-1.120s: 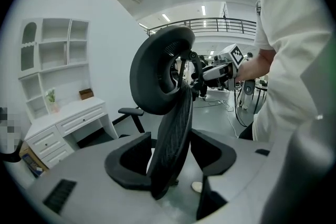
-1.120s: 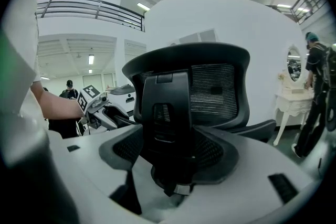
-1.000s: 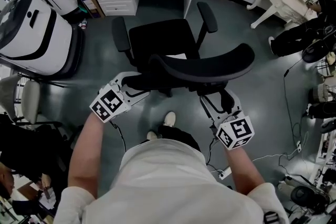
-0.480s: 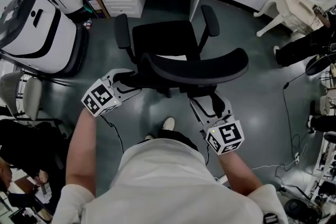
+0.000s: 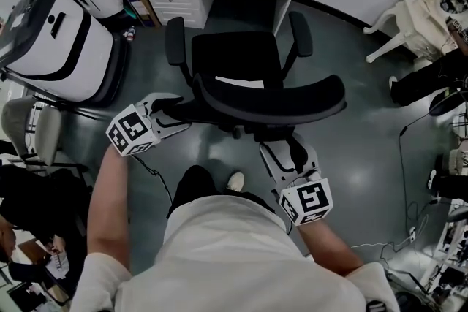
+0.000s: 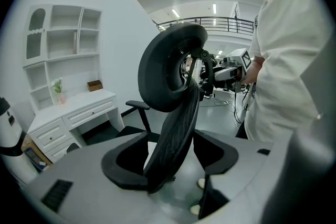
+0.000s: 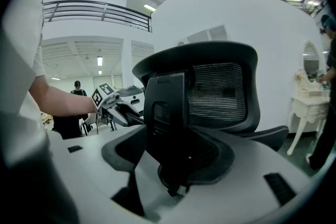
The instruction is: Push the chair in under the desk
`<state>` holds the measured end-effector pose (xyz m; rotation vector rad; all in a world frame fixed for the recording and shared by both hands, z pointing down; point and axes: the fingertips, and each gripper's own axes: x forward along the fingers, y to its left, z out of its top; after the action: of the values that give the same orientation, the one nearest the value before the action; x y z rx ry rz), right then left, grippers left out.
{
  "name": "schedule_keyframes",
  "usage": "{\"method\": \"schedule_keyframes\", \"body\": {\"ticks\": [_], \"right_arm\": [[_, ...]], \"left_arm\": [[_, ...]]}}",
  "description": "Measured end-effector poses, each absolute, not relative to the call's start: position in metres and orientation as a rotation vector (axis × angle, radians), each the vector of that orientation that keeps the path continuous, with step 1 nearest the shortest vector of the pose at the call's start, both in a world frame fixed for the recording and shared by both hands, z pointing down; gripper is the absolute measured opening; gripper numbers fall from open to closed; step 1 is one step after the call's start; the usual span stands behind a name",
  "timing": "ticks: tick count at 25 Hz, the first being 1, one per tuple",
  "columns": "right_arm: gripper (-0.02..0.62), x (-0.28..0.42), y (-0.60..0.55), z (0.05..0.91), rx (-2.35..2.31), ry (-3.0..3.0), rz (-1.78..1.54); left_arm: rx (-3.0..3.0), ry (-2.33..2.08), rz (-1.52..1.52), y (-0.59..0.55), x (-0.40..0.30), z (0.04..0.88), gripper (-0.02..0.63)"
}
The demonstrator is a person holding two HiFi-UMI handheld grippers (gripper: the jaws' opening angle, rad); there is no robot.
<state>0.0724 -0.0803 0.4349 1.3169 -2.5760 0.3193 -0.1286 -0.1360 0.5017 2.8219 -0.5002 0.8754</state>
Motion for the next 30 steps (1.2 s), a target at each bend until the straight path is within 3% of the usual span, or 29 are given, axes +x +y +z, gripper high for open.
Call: {"method": "schedule_keyframes", "body": {"ticks": [30], "right_arm": [[0.245,0.012,-0.191,0.435,1.482,-2.463,0.373]], "left_arm": [[2.913,-0.266,0.896,-0.272,-0.180,0.499,0.258]]}}
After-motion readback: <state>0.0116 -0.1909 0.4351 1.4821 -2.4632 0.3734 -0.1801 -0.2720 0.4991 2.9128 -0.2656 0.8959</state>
